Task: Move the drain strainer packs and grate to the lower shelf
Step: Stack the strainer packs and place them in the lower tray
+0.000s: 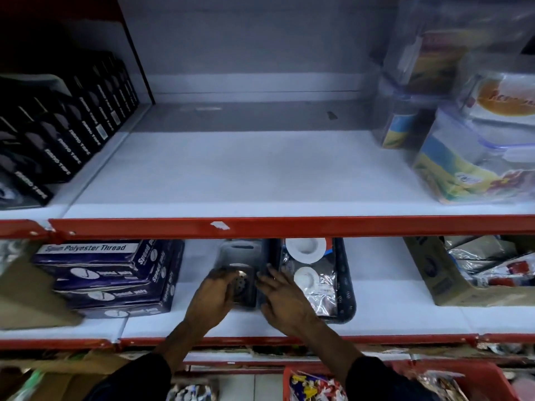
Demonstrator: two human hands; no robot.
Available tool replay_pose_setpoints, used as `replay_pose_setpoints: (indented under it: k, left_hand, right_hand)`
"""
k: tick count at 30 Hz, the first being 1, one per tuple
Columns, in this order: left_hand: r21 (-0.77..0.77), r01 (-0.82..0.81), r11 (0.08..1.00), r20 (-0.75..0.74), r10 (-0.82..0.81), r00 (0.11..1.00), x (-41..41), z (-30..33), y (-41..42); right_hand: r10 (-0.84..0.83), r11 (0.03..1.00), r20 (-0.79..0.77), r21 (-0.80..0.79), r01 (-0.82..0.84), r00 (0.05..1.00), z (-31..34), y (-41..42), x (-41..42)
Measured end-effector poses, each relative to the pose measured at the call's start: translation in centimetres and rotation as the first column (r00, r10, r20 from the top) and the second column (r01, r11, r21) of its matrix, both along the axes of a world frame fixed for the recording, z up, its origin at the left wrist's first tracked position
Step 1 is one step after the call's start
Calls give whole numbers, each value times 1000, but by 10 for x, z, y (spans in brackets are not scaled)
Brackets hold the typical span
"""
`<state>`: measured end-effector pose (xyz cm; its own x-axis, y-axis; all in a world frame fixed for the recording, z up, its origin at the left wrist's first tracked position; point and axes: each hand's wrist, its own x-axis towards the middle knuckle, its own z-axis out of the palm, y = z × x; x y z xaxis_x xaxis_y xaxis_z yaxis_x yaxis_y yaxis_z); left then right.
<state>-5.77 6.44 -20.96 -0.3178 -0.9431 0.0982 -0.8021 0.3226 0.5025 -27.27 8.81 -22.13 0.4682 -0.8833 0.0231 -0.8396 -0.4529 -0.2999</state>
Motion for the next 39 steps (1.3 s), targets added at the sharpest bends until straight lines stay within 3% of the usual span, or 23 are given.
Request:
replay_pose_setpoints:
  k: [3, 7, 14, 17, 21, 25, 30, 39]
  left_hand:
    - [82, 94, 992, 329, -116, 937, 21, -12, 4]
    - [-39, 229, 973, 461, -186, 868, 31, -20, 13]
    - [-188, 270, 944, 398, -178, 900, 33, -25, 12]
    - [-88, 242, 966, 366, -195, 910, 36, -24, 12]
    - [149, 216, 965, 328, -255, 910, 30, -17, 15]
    - [258, 164, 952, 254, -230, 939, 19, -19, 24]
    - [273, 95, 957, 287, -175, 942, 6, -17, 34]
    - [306, 102, 946, 351, -212, 912, 2, -13, 75]
  right_hand:
    - [96, 995, -126, 16, -94, 987, -7, -7, 32]
    - [151, 988, -192, 55, -144, 970, -1, -13, 51]
    - [111, 994, -367, 64, -94, 924, 0, -14, 46]
    - [102, 995, -351, 56, -88, 931, 7, -10, 42]
    - [-44, 999, -223, -17, 41, 974, 16, 10, 20]
    - [-186, 974, -311, 68, 217, 932, 27, 42, -5]
    - [-177, 954, -478, 132, 269, 860, 29, 54, -17]
    - [-49, 956, -469, 234, 178, 882, 40, 78, -30]
